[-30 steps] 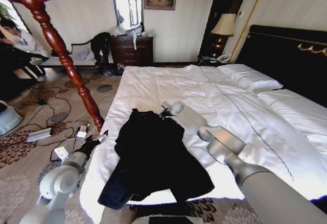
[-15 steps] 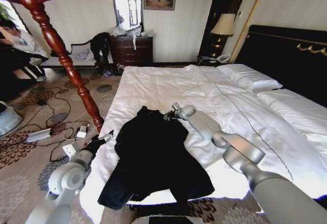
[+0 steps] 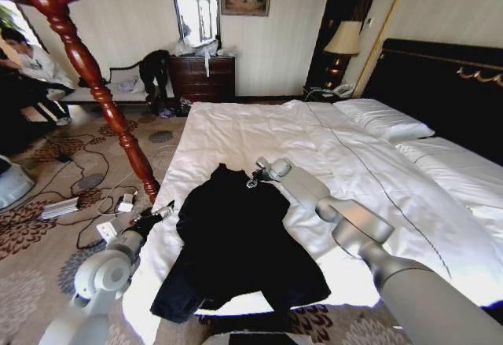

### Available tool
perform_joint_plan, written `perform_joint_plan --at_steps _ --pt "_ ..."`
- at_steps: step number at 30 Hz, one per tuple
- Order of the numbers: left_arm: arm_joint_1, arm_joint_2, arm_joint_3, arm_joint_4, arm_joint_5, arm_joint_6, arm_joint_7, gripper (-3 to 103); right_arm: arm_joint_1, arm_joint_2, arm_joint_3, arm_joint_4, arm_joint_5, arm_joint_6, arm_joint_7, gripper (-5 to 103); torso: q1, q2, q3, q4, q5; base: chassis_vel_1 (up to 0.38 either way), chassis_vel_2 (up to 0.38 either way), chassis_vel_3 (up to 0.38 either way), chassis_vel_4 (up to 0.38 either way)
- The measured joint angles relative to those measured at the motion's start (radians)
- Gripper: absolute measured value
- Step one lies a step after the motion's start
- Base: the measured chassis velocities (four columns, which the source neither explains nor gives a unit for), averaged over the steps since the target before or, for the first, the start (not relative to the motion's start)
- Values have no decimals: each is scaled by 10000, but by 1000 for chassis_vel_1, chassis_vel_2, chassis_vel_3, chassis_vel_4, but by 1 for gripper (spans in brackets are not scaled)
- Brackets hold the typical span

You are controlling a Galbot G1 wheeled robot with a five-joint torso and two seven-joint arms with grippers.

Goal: Pick up the clothes from the bed and hang them on the clothes hanger.

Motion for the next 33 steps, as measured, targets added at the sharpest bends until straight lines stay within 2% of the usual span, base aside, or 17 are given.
perform_joint_plan --at_steps 3,10,13,18,20,23,25,26,27,29,32,33 --pt "14 -4 -70 27 -21 -18 -4 100 55 -150 -205 304 -16 -75 -163 100 1 -1 2 -4 2 0 0 0 0" --pt "-54 -83 59 87 3 -25 -12 100 -105 -146 -382 403 -136 -147 -70 100 0 -1 2 -3 2 0 0 0 0" --pt "-115 -83 101 171 13 -26 -27 100 -225 99 -278 8 -407 -210 242 100 0 0 1 -3 3 0 0 0 0" --pt "-127 -61 109 241 14 -28 -37 100 -294 371 54 -464 -875 -104 318 102 0 0 1 0 3 0 0 0 0" --pt "-133 -54 110 261 14 -29 -39 100 -296 388 105 -509 -937 -58 318 99 0 0 1 -1 3 0 0 0 0" --pt "-162 -47 132 301 15 -34 -41 100 -295 383 171 -538 -1008 43 317 83 0 0 1 -2 3 0 0 0 0" --pt "-171 -48 146 312 18 -36 -42 100 -293 374 180 -536 -1015 70 317 83 0 -1 1 -1 3 0 0 0 0" --pt "-198 -60 202 332 30 -41 -44 100 -289 341 225 -518 -1047 165 329 72 0 -1 1 -2 3 0 0 0 0" --pt "-208 -71 250 342 49 -43 -46 100 -287 317 259 -505 -1050 196 393 66 0 -1 2 -2 3 0 0 0 0" --pt "-211 -77 287 347 71 -44 -47 100 -286 300 296 -499 -1050 215 485 66 0 -1 2 -2 3 0 0 0 0" --pt "-212 -77 322 348 99 -49 -50 100 -284 266 371 -492 -1045 227 835 50 0 -1 2 -2 3 0 0 0 0" --pt "-207 -73 322 343 101 -51 -51 100 -284 261 386 -492 -1040 227 958 50 1 -1 2 -2 3 0 0 0 0"
